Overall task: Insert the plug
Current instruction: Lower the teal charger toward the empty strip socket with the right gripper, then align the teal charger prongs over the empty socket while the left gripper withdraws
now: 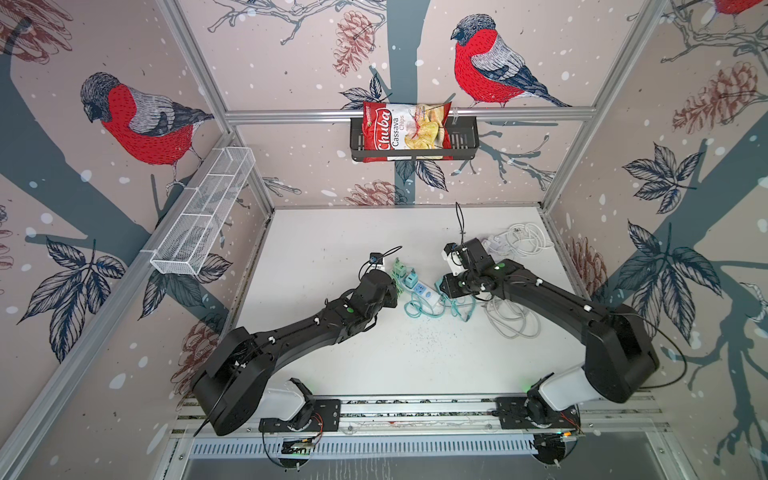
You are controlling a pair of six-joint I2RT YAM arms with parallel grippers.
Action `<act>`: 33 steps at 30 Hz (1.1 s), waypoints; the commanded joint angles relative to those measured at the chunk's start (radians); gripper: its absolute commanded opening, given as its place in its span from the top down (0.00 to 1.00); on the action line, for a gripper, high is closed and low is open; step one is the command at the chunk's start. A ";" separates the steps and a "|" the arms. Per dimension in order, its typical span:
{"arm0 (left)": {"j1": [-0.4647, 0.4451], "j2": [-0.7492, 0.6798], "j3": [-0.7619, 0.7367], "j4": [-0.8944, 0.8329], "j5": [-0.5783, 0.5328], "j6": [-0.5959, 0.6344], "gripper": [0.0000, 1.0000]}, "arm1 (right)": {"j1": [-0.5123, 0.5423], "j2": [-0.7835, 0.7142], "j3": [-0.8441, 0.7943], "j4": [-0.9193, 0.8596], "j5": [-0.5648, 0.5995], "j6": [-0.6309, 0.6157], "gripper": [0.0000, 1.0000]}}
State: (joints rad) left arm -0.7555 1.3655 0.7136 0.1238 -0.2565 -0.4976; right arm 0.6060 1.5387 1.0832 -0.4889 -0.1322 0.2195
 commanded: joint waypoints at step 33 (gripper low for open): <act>0.090 -0.264 -0.170 -0.055 -0.182 -0.017 0.63 | 0.128 0.293 0.332 -0.153 0.084 -0.277 0.93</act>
State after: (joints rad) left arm -0.6724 1.1076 0.5484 0.0650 -0.4267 -0.5224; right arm 0.7303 1.8214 1.4014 -0.6441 -0.0273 -0.0311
